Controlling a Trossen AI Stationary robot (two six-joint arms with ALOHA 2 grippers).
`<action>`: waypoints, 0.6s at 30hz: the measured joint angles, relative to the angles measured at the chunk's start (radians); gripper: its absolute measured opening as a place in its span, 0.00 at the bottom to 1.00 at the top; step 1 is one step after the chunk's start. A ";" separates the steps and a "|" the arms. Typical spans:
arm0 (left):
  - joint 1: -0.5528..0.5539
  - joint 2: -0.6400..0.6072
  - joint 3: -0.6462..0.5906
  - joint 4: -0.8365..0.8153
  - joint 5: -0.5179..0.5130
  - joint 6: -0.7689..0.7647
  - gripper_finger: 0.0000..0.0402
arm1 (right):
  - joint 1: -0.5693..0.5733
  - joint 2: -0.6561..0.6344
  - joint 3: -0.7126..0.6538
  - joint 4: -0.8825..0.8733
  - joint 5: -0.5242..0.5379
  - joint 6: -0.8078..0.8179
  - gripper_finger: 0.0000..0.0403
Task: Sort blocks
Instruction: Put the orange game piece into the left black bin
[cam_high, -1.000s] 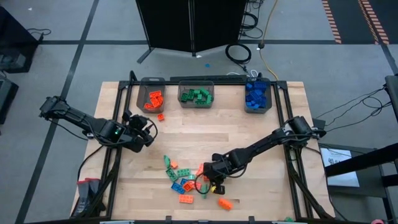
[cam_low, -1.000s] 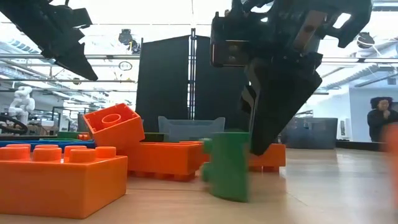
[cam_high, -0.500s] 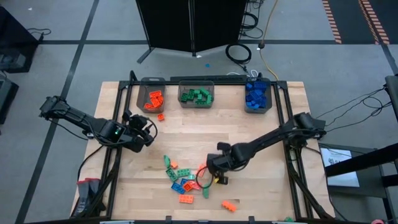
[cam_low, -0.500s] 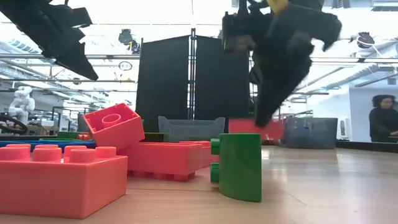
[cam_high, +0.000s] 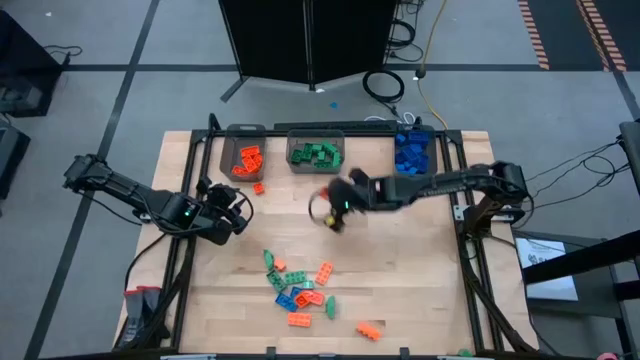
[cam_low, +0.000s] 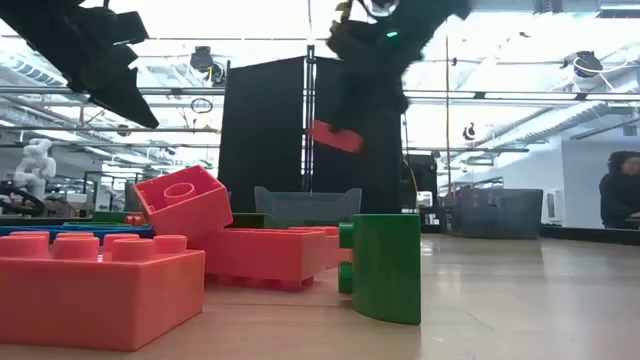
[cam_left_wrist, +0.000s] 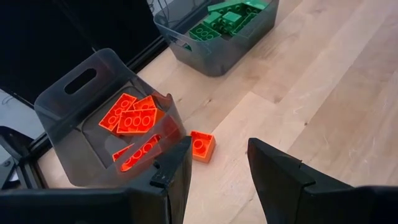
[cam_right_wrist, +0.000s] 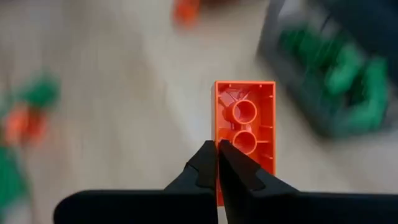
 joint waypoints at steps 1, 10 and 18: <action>0.000 0.000 0.000 0.000 0.000 -0.003 0.40 | -0.034 0.010 0.001 0.076 -0.003 -0.013 0.00; 0.000 0.000 0.000 0.008 0.001 -0.006 0.40 | -0.246 0.247 0.210 0.453 -0.221 -0.012 0.00; 0.000 0.000 0.000 0.008 0.006 -0.006 0.40 | -0.264 0.680 0.847 0.294 -0.334 -0.078 0.00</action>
